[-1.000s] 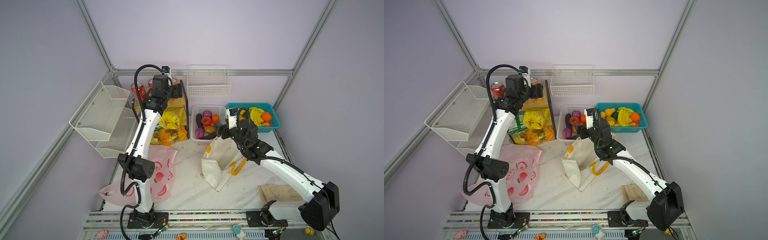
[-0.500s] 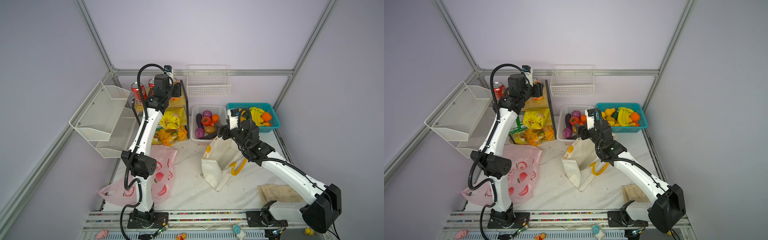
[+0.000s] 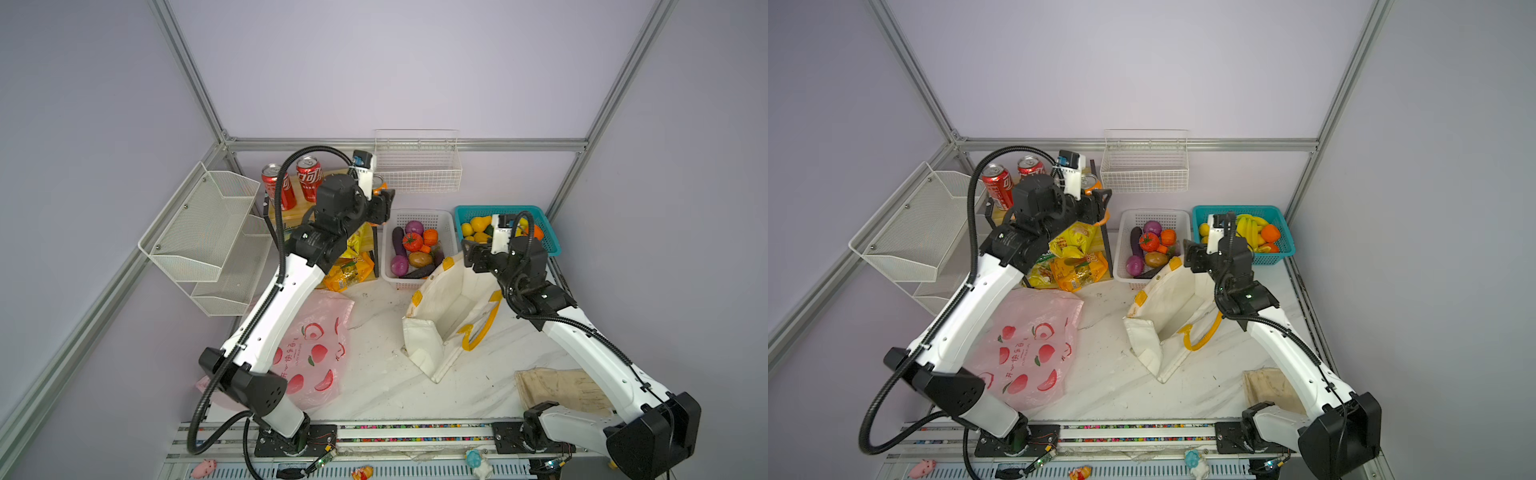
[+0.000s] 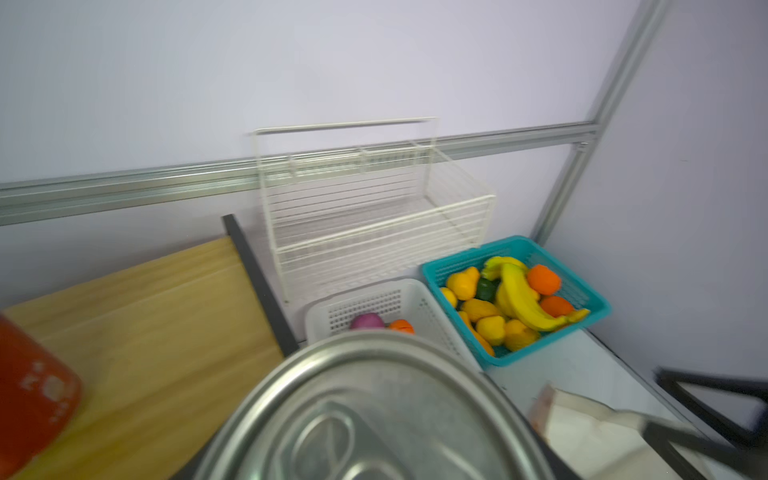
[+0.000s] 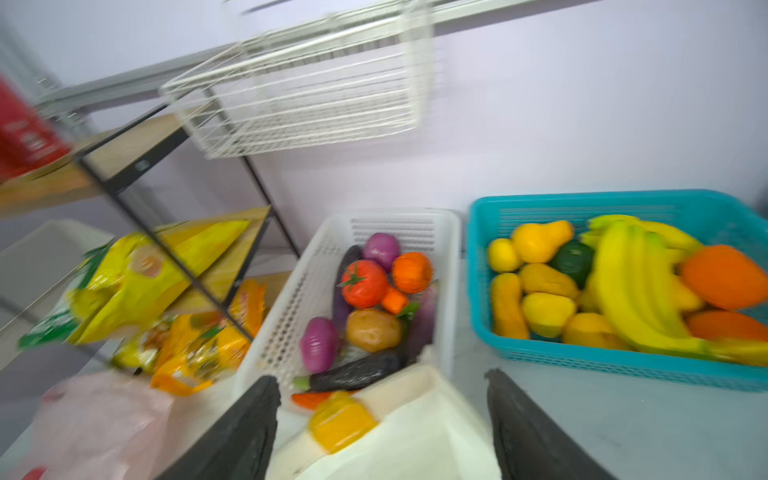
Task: Place the mixed food into the grocery bags and tie them
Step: 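Carry the orange can over the tote with left gripper while right lifts away, then lower the orange can into the tote and open the left gripper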
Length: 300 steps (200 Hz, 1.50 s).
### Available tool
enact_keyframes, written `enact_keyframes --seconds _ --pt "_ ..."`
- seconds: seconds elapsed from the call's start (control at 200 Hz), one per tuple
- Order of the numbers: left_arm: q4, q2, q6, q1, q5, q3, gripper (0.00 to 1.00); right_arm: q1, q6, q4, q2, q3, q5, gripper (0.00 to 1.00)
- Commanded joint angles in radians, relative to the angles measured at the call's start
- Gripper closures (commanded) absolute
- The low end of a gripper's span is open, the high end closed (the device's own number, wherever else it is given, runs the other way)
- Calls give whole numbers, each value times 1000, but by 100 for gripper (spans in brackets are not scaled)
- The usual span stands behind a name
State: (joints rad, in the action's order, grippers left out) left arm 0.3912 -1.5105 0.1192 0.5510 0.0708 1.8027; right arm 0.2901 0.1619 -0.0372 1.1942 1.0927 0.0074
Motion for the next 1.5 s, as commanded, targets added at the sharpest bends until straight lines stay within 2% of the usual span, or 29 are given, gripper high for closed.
enact_keyframes --seconds 0.0,0.215,0.435,0.655,1.2,1.495 --pt "-309 81 23 86 12 -176 53 -104 55 -38 -6 2 -57 19" --pt "-506 20 59 251 2 -343 54 -235 130 -38 1 36 -61 19" --pt "-572 -179 26 320 -61 -320 54 -255 146 -44 -56 9 11 18" --pt "-558 -313 -8 343 -82 -291 54 -259 148 -51 -124 -34 43 17" --pt "-439 -602 -130 346 -134 -82 52 -259 136 -44 -142 -68 36 17" --pt "-368 -713 -208 343 -188 113 50 -259 131 -42 -148 -86 29 17"
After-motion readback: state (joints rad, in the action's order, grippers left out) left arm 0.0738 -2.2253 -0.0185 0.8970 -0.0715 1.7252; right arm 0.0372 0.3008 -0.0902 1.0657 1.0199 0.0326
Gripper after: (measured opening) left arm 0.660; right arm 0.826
